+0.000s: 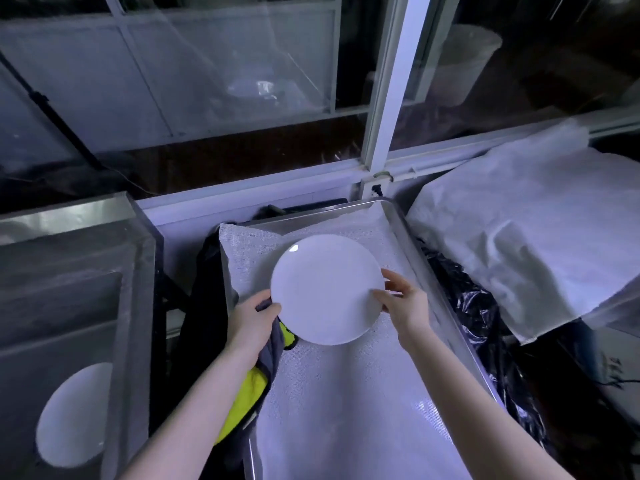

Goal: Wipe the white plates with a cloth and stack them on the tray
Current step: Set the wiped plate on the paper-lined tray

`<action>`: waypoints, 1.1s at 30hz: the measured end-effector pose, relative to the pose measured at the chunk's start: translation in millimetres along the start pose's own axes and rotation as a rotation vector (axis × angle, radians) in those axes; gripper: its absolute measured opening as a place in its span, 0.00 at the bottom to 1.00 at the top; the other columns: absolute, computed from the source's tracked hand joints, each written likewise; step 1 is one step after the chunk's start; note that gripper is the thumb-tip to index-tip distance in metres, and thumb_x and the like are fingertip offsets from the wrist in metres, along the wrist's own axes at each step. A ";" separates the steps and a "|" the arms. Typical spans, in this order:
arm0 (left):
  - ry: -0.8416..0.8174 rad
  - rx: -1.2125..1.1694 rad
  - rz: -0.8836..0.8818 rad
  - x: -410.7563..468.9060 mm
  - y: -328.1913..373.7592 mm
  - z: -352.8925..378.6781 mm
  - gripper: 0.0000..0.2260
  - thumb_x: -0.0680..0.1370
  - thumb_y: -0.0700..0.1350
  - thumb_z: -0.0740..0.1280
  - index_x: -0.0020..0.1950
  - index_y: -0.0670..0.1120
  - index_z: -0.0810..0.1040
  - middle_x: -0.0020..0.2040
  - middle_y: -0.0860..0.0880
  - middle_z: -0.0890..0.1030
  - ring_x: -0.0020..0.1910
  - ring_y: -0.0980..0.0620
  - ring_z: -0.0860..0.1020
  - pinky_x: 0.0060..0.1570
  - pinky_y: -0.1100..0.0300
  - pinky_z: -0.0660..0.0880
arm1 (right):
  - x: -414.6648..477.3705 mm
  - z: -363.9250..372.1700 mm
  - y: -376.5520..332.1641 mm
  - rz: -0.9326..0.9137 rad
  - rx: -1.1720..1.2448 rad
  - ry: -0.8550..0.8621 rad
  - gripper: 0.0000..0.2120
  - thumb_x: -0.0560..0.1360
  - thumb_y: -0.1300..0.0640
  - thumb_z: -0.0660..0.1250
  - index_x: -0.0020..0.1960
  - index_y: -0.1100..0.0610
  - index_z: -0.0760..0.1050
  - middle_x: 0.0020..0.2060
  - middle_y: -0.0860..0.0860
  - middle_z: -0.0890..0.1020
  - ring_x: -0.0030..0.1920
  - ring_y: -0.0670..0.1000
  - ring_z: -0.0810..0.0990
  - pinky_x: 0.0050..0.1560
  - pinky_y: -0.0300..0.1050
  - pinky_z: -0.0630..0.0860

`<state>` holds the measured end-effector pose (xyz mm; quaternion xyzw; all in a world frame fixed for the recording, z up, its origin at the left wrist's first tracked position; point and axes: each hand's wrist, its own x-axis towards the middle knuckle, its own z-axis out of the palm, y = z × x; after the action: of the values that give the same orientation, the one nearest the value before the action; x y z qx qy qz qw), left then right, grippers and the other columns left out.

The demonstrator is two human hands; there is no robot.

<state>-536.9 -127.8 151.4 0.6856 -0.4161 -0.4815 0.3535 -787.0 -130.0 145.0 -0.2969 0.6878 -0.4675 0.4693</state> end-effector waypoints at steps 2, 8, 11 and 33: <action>0.030 0.104 0.038 2.2 0.1 5.9 0.18 0.74 0.37 0.65 0.36 0.60 0.81 0.36 0.63 0.83 0.33 0.65 0.75 0.35 0.73 0.69 | 6.7 2.2 6.1 0.001 -0.038 0.021 0.21 0.71 0.69 0.69 0.59 0.50 0.83 0.39 0.49 0.82 0.34 0.49 0.76 0.35 0.39 0.75; 0.089 0.357 0.091 8.4 -4.8 14.9 0.09 0.76 0.41 0.62 0.45 0.52 0.80 0.38 0.53 0.83 0.37 0.54 0.77 0.37 0.61 0.71 | 17.2 8.4 17.0 -0.047 -0.099 0.019 0.26 0.69 0.69 0.68 0.44 0.35 0.83 0.33 0.49 0.78 0.32 0.49 0.73 0.35 0.42 0.68; 0.162 0.473 0.105 9.3 -2.1 14.8 0.08 0.77 0.42 0.63 0.45 0.54 0.79 0.36 0.58 0.81 0.36 0.63 0.76 0.30 0.71 0.65 | 21.1 11.3 20.0 -0.046 -0.109 0.012 0.24 0.70 0.69 0.68 0.50 0.40 0.84 0.32 0.48 0.77 0.31 0.49 0.71 0.34 0.42 0.67; 0.109 -0.098 0.006 -14.3 -4.5 -66.7 0.12 0.72 0.46 0.76 0.52 0.60 0.83 0.51 0.59 0.85 0.52 0.61 0.81 0.57 0.62 0.75 | -36.8 33.9 -1.5 -0.202 -0.365 0.116 0.13 0.77 0.61 0.67 0.59 0.49 0.81 0.52 0.54 0.77 0.43 0.48 0.76 0.48 0.43 0.72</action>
<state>-474.9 -107.4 171.7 0.6915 -0.3740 -0.4623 0.4102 -741.7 -111.7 155.7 -0.4169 0.7535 -0.3964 0.3182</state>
